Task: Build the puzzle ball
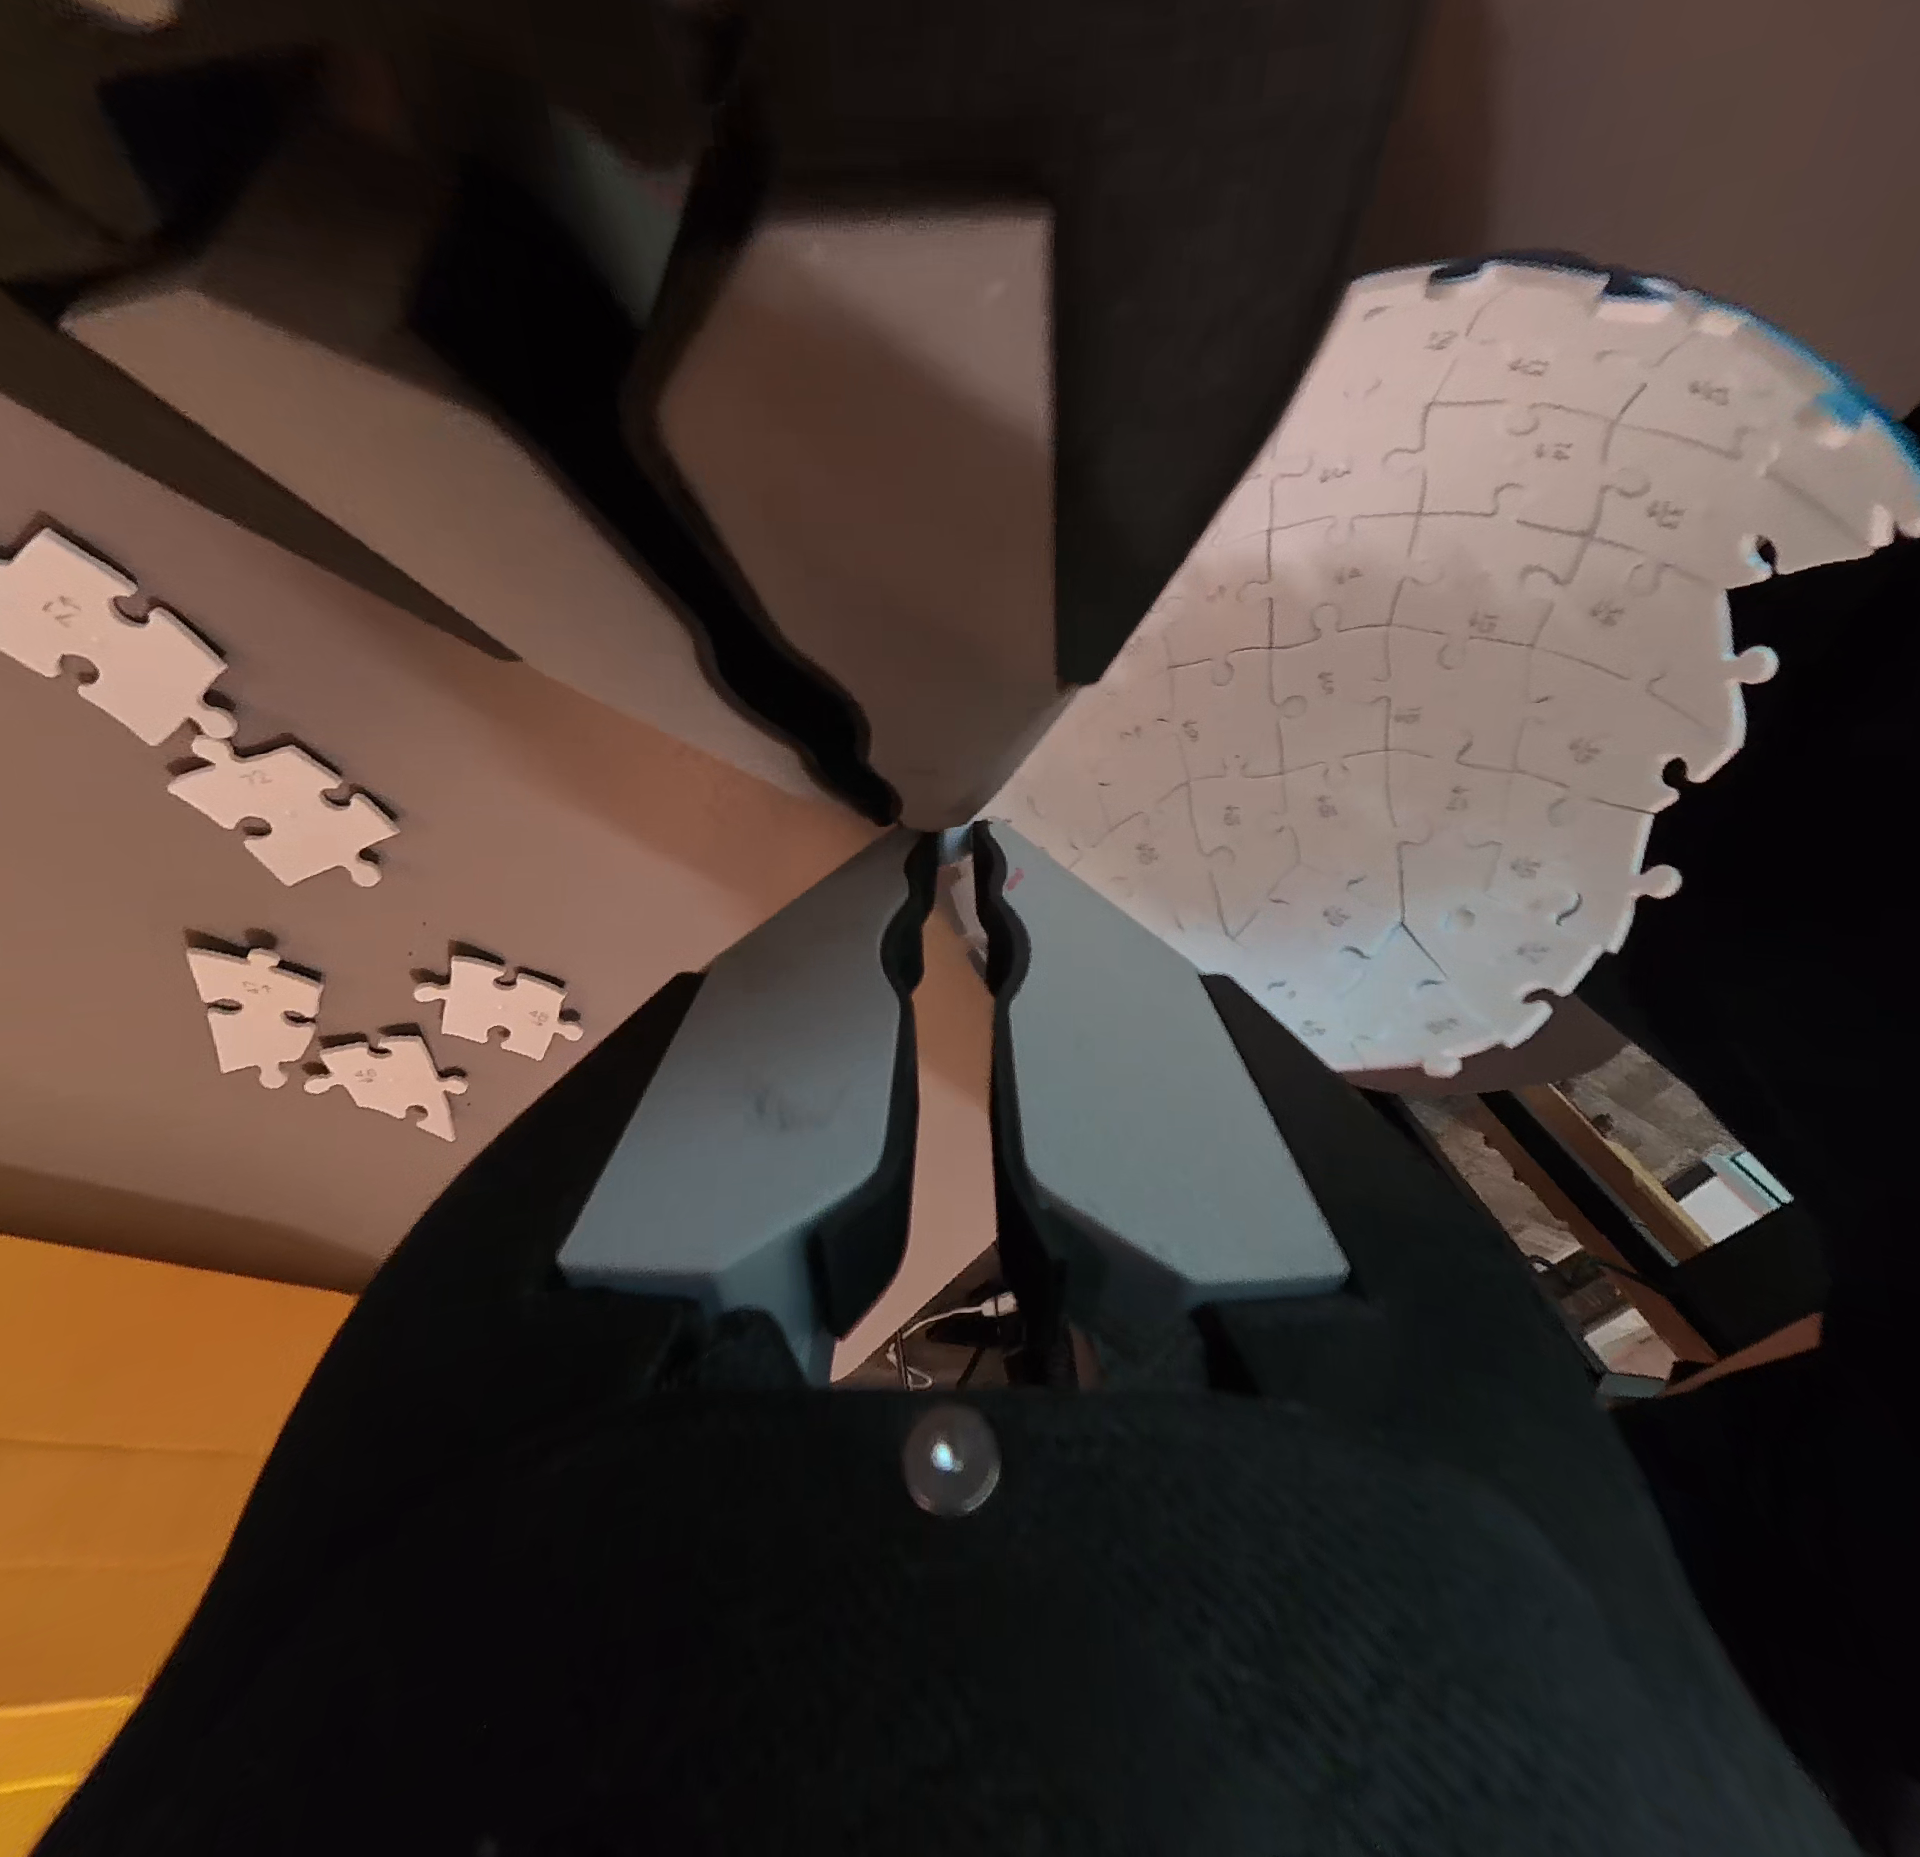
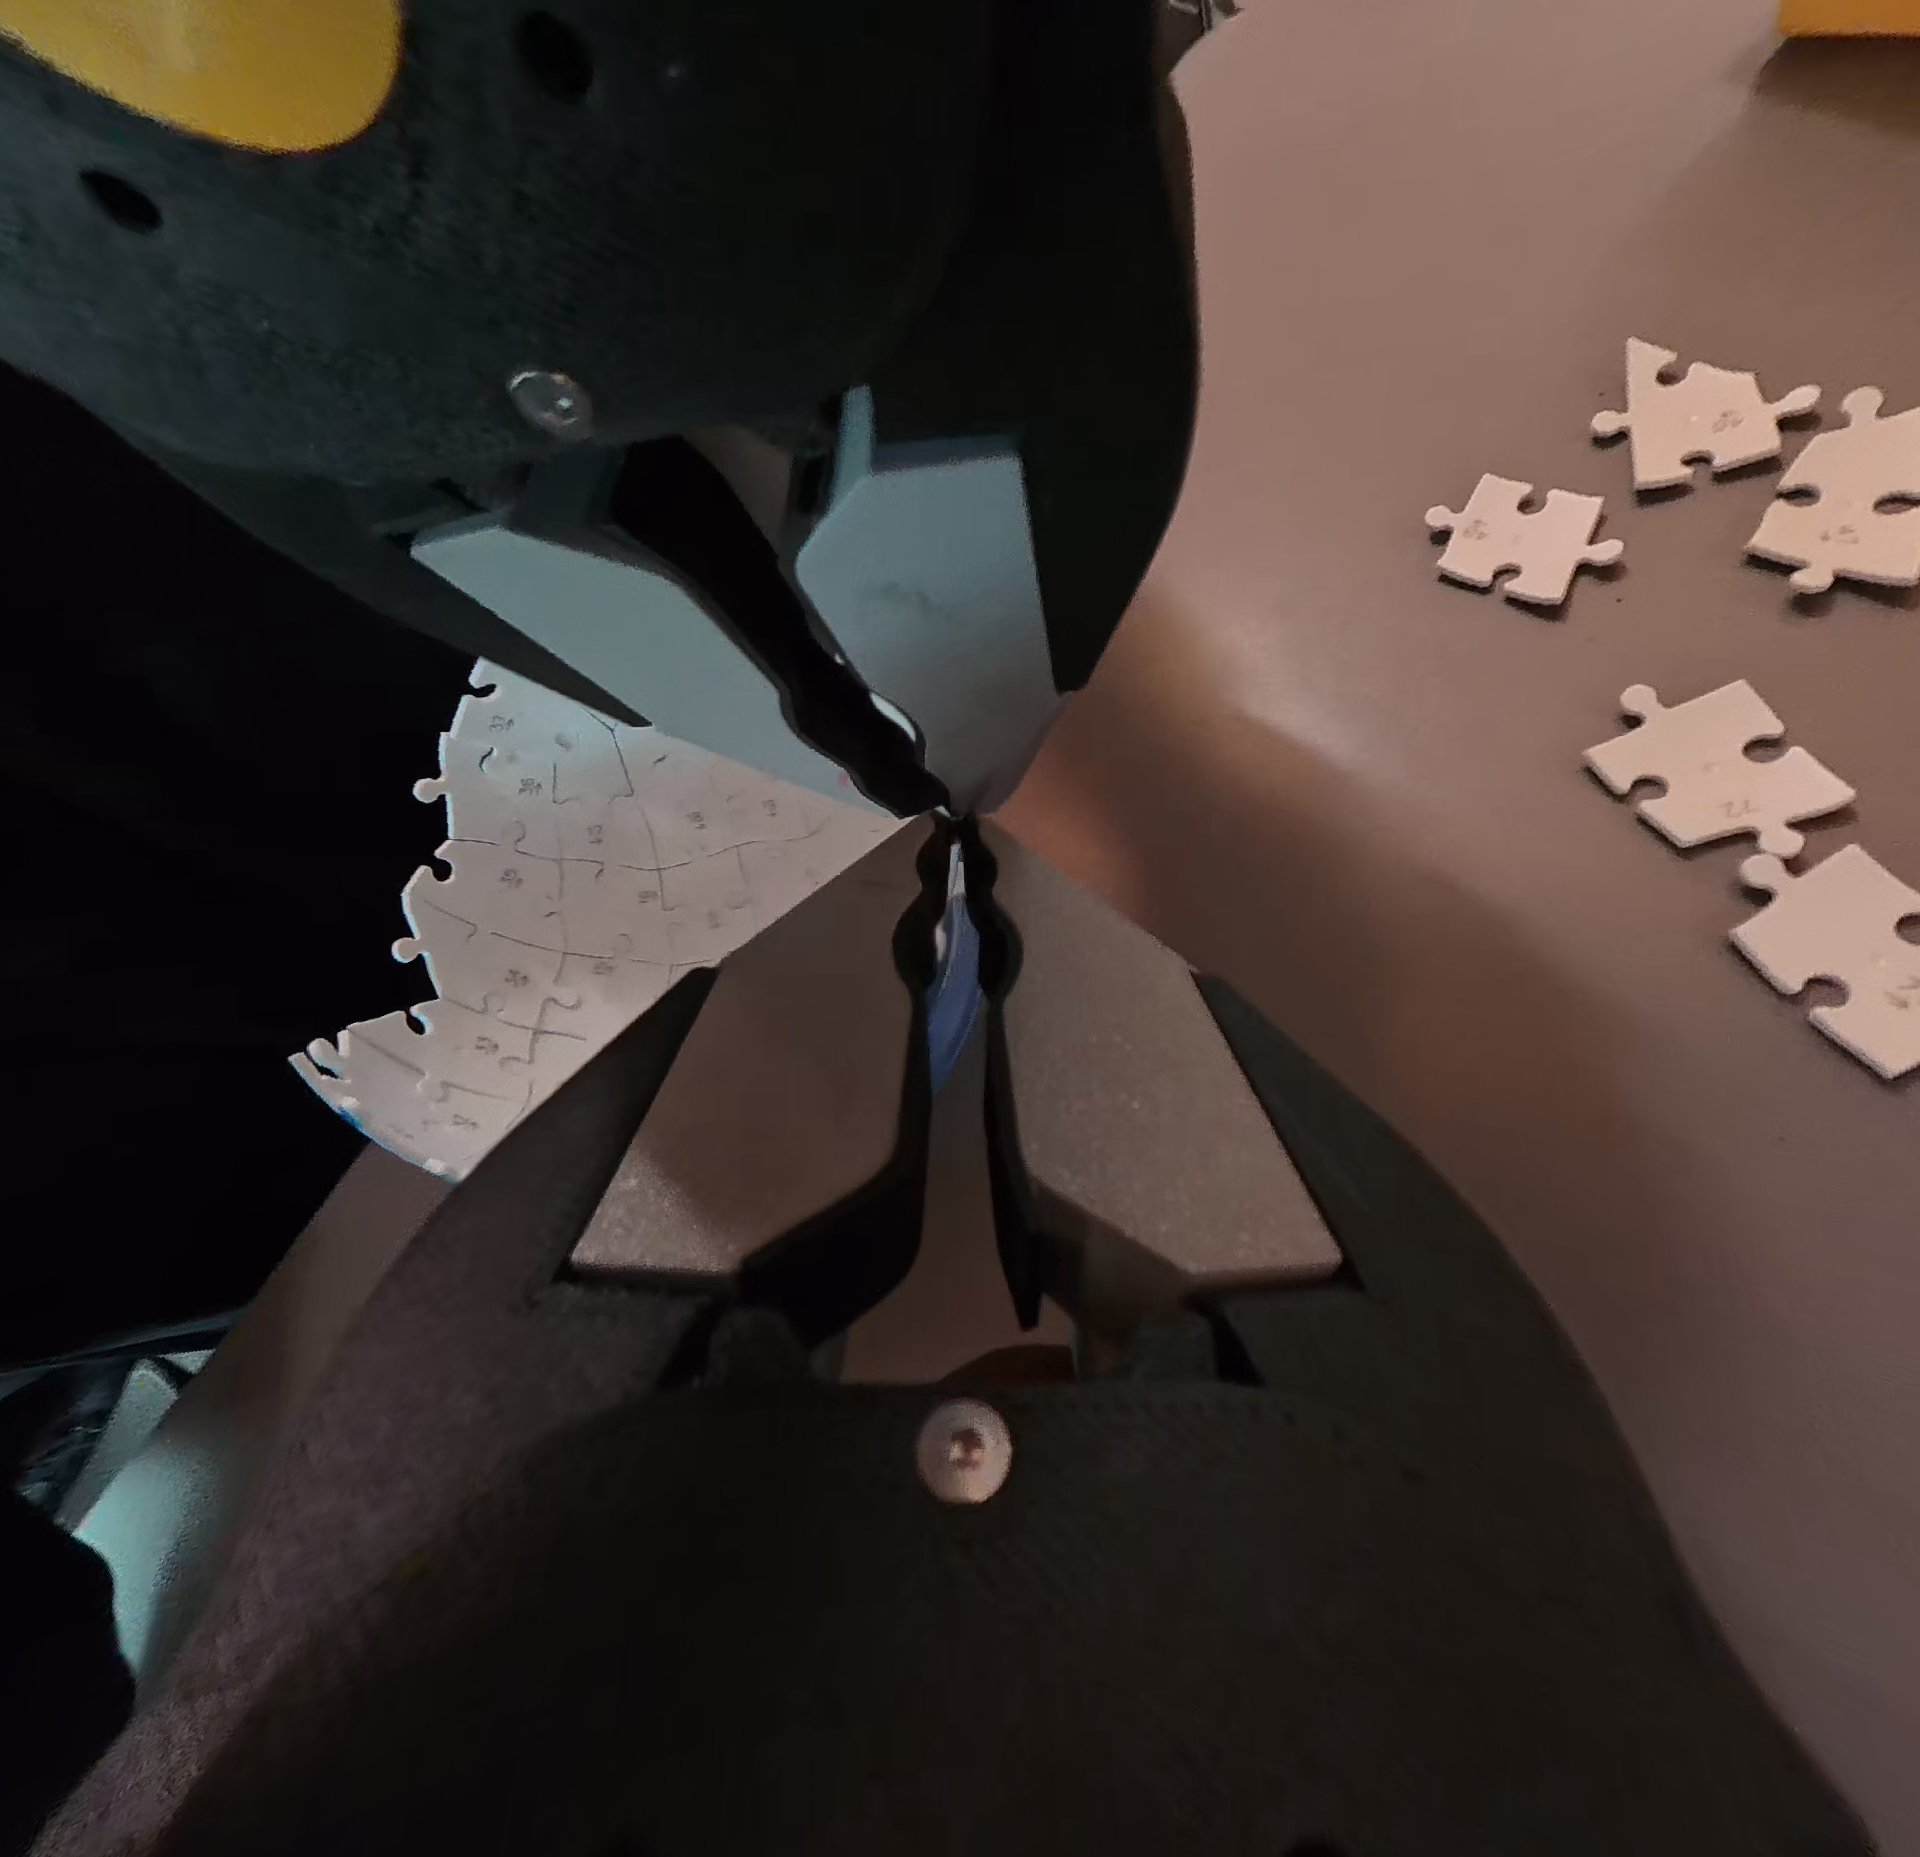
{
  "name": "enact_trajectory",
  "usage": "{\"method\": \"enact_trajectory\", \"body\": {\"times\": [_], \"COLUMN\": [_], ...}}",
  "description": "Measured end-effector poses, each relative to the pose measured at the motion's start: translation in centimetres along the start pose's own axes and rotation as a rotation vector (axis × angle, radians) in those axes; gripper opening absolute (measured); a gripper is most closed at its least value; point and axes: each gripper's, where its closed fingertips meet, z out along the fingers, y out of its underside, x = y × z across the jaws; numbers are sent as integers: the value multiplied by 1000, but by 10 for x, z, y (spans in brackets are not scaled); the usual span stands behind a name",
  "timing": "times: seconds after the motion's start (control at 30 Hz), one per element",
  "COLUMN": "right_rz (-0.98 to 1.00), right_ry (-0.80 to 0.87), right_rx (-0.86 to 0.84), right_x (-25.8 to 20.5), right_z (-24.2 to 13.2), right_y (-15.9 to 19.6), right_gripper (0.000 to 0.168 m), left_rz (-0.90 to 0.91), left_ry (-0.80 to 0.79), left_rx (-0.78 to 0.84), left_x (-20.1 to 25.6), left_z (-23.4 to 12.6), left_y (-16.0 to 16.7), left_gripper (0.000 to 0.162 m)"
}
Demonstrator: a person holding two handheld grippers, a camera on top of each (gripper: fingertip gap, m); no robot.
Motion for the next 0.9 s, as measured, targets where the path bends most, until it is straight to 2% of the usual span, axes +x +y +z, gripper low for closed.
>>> {"method": "enact_trajectory", "body": {"times": [0.9], "right_rz": [-65], "right_ry": [11], "right_rx": [74], "right_x": [2], "right_z": [-2], "right_y": [0], "right_gripper": [0], "left_rz": [-53], "left_ry": [-66], "left_rx": [22], "left_x": [-3], "left_z": [0], "left_y": [-3], "left_gripper": [7]}}
